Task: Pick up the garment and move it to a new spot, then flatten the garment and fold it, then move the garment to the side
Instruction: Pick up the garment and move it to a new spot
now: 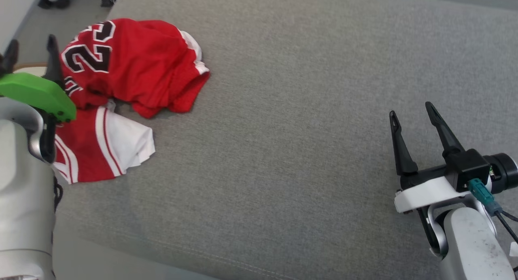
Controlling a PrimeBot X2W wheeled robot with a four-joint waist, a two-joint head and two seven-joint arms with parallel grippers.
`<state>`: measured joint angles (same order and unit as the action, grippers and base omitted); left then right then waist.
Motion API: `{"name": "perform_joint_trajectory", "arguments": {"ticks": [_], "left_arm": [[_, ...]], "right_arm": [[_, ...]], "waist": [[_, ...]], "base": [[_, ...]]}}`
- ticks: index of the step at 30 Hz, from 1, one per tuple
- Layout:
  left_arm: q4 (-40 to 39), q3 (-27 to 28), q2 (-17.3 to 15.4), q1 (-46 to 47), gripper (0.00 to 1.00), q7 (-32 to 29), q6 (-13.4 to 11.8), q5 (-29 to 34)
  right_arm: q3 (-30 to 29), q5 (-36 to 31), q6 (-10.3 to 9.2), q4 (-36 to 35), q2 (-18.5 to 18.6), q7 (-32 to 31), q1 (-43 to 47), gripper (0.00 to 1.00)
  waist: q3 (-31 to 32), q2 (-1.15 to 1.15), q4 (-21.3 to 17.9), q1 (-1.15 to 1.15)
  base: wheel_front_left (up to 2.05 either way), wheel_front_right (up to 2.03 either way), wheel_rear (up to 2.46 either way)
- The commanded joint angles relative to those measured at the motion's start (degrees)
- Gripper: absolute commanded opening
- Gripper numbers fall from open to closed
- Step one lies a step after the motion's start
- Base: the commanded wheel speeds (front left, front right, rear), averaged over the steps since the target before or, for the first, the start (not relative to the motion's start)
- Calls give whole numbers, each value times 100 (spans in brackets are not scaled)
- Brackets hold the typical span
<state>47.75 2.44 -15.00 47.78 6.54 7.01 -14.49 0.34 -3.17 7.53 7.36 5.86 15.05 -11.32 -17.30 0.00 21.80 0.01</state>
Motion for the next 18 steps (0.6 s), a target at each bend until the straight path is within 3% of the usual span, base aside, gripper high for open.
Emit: {"name": "perform_joint_trajectory", "arguments": {"ticks": [1,7,8,10,14,18], "left_arm": [[201,15,-73,259,100,-31,-22,-16],[1220,83,-329,815,100,-271,-37,-149],[1382,102,-351,867,74,-343,-27,-179],[1597,64,-494,962,0,-391,-124,-91],[1844,-97,-658,1048,0,-341,-150,44],[1736,-196,-773,1151,0,106,-128,134]], "right_arm": [[-22,-23,-8,-48,34,20,-173,100],[-104,-41,-8,-107,46,20,-288,100],[-125,-39,-8,-104,35,20,-282,100],[-155,-42,-8,-90,14,20,-246,100],[-185,-5,-8,-13,-56,18,-102,100],[-236,70,-7,42,-133,18,74,100]], "waist": [[-1392,0,-1047,-1],[-1631,0,-1260,-1],[-1615,0,-1283,-1],[-1574,0,-1296,-1],[-1329,0,-1287,-1],[-921,0,-1205,-1]], "base": [[0,0,0],[0,0,0],[0,0,0],[0,0,0],[0,0,0],[0,0,0]]}}
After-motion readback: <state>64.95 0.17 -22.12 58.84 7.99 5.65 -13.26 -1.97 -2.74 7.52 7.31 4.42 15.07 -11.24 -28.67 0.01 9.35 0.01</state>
